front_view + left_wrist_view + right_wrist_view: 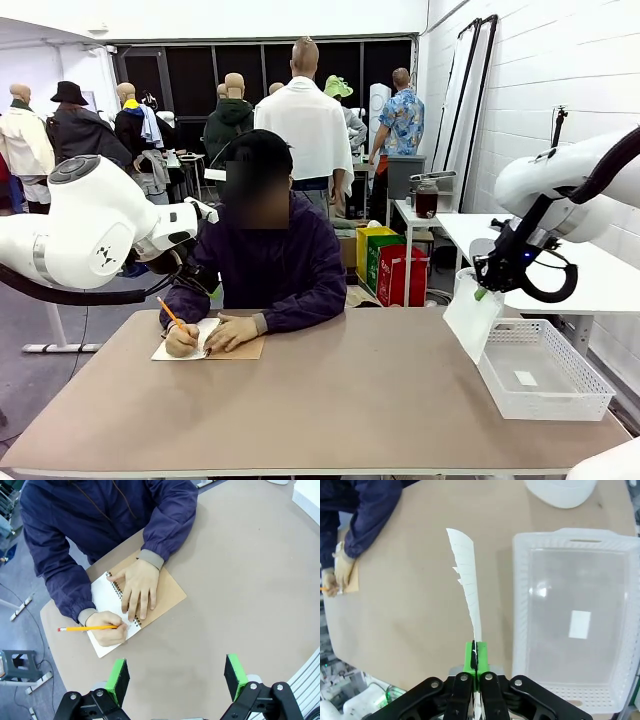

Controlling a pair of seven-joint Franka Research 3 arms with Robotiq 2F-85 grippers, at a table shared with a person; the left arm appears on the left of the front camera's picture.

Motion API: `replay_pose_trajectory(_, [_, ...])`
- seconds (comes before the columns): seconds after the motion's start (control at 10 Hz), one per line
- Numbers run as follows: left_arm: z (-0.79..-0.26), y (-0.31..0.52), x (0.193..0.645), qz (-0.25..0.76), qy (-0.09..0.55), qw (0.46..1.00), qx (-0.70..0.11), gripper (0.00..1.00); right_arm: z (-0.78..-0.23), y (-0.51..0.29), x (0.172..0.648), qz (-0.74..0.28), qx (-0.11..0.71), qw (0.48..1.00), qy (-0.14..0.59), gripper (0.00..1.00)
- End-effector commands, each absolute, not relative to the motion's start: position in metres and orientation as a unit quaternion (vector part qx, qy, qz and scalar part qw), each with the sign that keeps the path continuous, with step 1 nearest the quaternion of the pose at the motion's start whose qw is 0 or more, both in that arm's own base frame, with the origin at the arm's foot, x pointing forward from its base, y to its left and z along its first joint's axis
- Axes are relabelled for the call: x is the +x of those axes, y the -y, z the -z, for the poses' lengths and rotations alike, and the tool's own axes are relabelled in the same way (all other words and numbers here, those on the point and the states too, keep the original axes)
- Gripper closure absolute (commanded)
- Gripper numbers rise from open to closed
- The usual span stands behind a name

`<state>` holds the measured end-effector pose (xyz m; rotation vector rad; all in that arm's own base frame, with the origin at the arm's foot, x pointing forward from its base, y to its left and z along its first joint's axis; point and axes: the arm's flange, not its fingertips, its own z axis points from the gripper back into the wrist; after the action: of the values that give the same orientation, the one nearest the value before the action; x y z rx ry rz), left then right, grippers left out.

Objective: Sort the paper based on its condition.
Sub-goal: If a person hands you a paper, place it in the Organizing basket , and if it's crumpled, put it in the Trash can.

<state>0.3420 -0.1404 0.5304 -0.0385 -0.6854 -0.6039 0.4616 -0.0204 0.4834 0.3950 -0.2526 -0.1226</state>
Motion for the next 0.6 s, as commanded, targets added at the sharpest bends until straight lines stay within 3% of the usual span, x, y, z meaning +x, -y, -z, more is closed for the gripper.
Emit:
replay_pose_trajectory(0.0, [-0.530,0.140,0.343,0.291,0.330,0.898,-0.018,0.00,-0.472,0.043,0.463,0.072,0.175,0.971,0.146,1.00])
replay_pose_trajectory(0.5, [-0.530,0.140,0.343,0.291,0.330,0.898,-0.018,0.00,-0.440,0.081,0.471,0.078,0.200,0.966,0.142,1.00])
